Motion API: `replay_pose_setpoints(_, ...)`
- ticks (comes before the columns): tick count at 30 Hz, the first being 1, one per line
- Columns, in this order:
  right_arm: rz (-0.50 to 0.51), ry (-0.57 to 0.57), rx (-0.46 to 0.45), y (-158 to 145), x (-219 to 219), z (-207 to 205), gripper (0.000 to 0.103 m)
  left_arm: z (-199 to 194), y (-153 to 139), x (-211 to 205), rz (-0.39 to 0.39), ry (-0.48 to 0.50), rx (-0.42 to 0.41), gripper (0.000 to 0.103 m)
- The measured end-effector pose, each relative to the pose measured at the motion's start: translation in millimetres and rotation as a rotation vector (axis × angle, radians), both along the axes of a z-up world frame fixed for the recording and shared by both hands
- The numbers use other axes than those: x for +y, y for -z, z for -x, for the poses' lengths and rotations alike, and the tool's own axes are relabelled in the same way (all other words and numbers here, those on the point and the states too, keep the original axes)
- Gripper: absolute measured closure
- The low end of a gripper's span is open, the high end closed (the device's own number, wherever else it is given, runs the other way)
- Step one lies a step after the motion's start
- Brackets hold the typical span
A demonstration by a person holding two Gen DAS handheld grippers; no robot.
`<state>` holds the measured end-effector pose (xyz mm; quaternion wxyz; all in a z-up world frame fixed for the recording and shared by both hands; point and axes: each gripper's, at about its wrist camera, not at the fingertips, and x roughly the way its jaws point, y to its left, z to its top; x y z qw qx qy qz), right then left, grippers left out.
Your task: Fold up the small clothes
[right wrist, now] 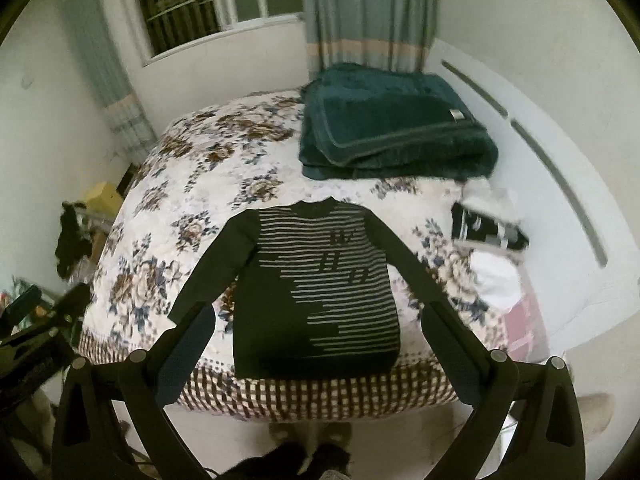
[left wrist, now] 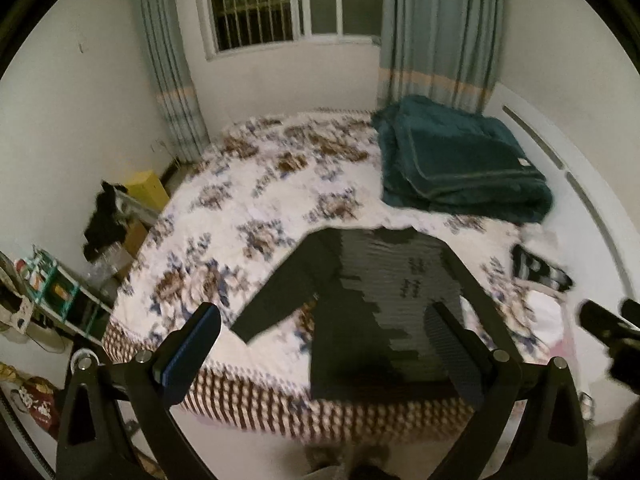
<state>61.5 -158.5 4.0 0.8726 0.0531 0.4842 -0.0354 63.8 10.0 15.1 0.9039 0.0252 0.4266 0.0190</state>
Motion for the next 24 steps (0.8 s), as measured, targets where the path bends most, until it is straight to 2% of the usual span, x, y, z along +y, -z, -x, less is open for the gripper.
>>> replay_pose_setpoints(3,0.004,0.120,0.029,48,-44,-17,0.000,-17,26,2,-0.025,-0.009,-0.034,0.000)
replay_pose_setpoints(6,0.013,0.223,0.092,109,-89,-21,0.000,-40,72,-8,-0.049,-0.005,-0.022,0.000)
replay_pose_setpoints(8,0.000,0.298,0.155,150,-128,-21,0.000,-63,113,-22,-0.083,0.007,0.022,0.000)
replay_pose_setpoints(9,-0.015,0.336,0.182,172,-149,-22,0.000,-54,128,-22,-0.090,0.011,0.029,0.000)
replay_pose_setpoints(11,-0.037,0.422,0.238,218,-196,-19,0.000,-73,168,-37,-0.148,0.016,0.070,0.000)
replay_pose_setpoints(12,-0.051,0.452,0.257,237,-215,-16,0.000,-65,177,-35,-0.162,0.017,0.076,0.000)
replay_pose_setpoints(15,-0.082,0.541,0.307,305,-285,-17,0.000,-76,228,-46,-0.230,0.018,0.117,0.000)
replay_pose_setpoints(17,-0.081,0.557,0.322,355,-329,-22,0.000,-87,273,-60,-0.290,0.024,0.151,0.000)
replay_pose_setpoints(19,-0.053,0.550,0.334,394,-364,-21,0.000,-91,305,-64,-0.329,0.021,0.176,0.000)
replay_pose_setpoints(20,-0.036,0.542,0.352,417,-379,-22,0.002,-98,335,-73,-0.352,0.015,0.206,0.000)
replay_pose_setpoints(21,-0.021,0.529,0.376,443,-393,-27,0.006,-99,345,-75,-0.363,0.009,0.219,0.000)
replay_pose_setpoints(24,0.059,0.439,0.438,512,-417,-46,0.007,-111,407,-90,-0.387,-0.021,0.299,0.000)
